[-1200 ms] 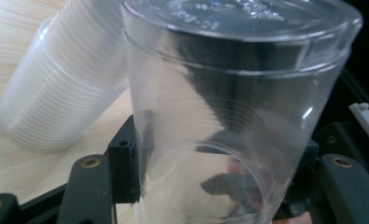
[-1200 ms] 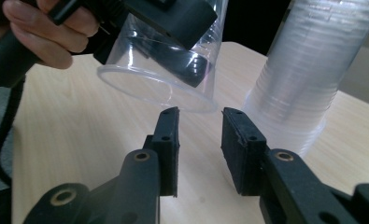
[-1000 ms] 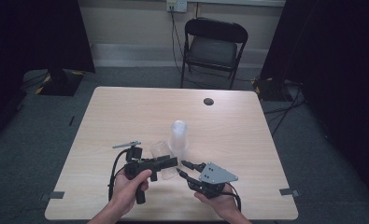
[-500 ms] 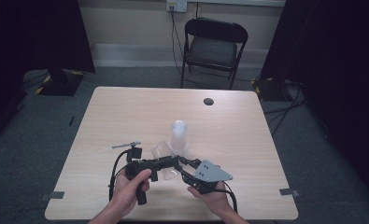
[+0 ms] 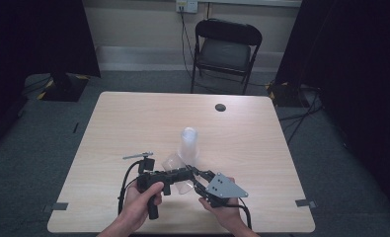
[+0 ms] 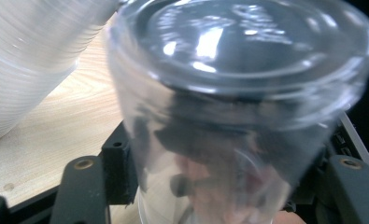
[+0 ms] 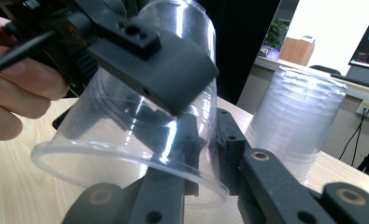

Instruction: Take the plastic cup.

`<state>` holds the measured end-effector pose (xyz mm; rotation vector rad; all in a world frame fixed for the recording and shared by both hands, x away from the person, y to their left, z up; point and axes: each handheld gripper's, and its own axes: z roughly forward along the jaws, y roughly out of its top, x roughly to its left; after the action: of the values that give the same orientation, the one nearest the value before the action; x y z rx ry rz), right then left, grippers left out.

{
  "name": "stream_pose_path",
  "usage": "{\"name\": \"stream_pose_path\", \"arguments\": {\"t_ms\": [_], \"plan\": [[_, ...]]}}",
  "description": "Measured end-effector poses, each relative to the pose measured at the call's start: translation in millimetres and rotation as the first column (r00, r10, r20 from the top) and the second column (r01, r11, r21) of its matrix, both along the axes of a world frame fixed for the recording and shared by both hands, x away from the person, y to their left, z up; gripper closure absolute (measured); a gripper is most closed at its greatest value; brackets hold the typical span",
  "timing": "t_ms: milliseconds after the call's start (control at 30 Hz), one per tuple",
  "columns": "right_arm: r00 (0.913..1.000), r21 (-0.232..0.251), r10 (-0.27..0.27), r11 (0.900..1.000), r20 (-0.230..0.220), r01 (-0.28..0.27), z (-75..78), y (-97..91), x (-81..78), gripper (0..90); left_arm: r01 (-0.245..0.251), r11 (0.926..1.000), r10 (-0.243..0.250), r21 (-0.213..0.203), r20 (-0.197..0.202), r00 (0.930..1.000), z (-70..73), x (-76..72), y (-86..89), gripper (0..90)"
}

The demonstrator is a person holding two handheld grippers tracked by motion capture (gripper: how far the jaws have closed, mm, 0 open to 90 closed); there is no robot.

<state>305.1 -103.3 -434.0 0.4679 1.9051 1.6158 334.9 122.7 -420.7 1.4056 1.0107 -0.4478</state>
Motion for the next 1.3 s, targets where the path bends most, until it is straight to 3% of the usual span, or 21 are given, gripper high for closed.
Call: {"name": "stream_pose_path", "arguments": {"t_ms": [233, 500, 867, 1000, 1067, 1100, 1133, 1167, 1200, 1233, 1300], "plan": [[0.9999, 0.005, -0.010, 0.9999, 0.004, 0.010, 3.4, -2.2, -2.7, 88.5, -0.016, 0.9998, 0.016, 0.010, 0.048, 0.9987, 4.5, 1.7, 5.5, 28.0], [0.9997, -0.006, 0.001, 1.0000, -0.025, -0.001, 7.1, -4.2, -6.1, 89.6, -0.017, 0.9988, 0.012, 0.047, 0.115, 0.9933, 7.2, 1.4, 4.1, 22.9], [0.9966, -0.002, 0.038, 0.9993, -0.072, -0.038, 5.4, -4.1, -6.3, 90.0, -0.019, 0.9971, 0.008, 0.073, 0.139, 0.9903, 8.1, 2.3, 5.3, 18.3], [0.9955, 0.005, 0.048, 0.9988, -0.082, -0.048, 4.3, -3.6, -5.1, 90.0, -0.042, 0.9965, 0.031, 0.072, 0.145, 0.9889, 8.8, 3.3, 8.2, 19.1], [0.9944, 0.007, 0.059, 0.9982, -0.087, -0.059, 4.2, -4.0, -4.6, 90.0, -0.055, 0.9960, 0.044, 0.070, 0.156, 0.9869, 9.6, 4.5, 11.0, 18.0], [0.9942, 0.005, 0.060, 0.9982, -0.089, -0.060, 4.1, -4.0, -4.5, 90.0, -0.093, 0.9899, 0.073, 0.107, 0.178, 0.9813, 11.5, 5.5, 13.4, 14.1], [0.9942, 0.005, 0.060, 0.9982, -0.089, -0.060, 4.1, -4.0, -4.5, 90.0, -0.093, 0.9899, 0.073, 0.107, 0.178, 0.9813, 11.5, 5.5, 13.4, 13.5], [0.9901, 0.004, 0.069, 0.9976, -0.122, -0.069, 3.7, -4.5, -3.6, 90.0, -0.111, 0.9858, 0.082, 0.126, 0.212, 0.9737, 12.9, 6.5, 17.1, 15.4], [0.9887, 0.002, 0.070, 0.9975, -0.133, -0.070, 3.3, -4.7, -2.6, 90.0, -0.111, 0.9858, 0.082, 0.126, 0.212, 0.9737, 12.9, 6.5, 17.1, 15.5], [0.9868, 0.003, 0.072, 0.9973, -0.145, -0.073, 2.9, -5.1, -1.8, 90.0, -0.128, 0.9808, 0.090, 0.148, 0.239, 0.9668, 14.4, 7.0, 19.5, 15.4], [0.9820, 0.005, 0.078, 0.9969, -0.172, -0.078, 2.2, -5.9, 0.3, 90.0, -0.139, 0.9772, 0.097, 0.160, 0.244, 0.9648, 15.6, 7.4, 21.1, 15.7]]}}
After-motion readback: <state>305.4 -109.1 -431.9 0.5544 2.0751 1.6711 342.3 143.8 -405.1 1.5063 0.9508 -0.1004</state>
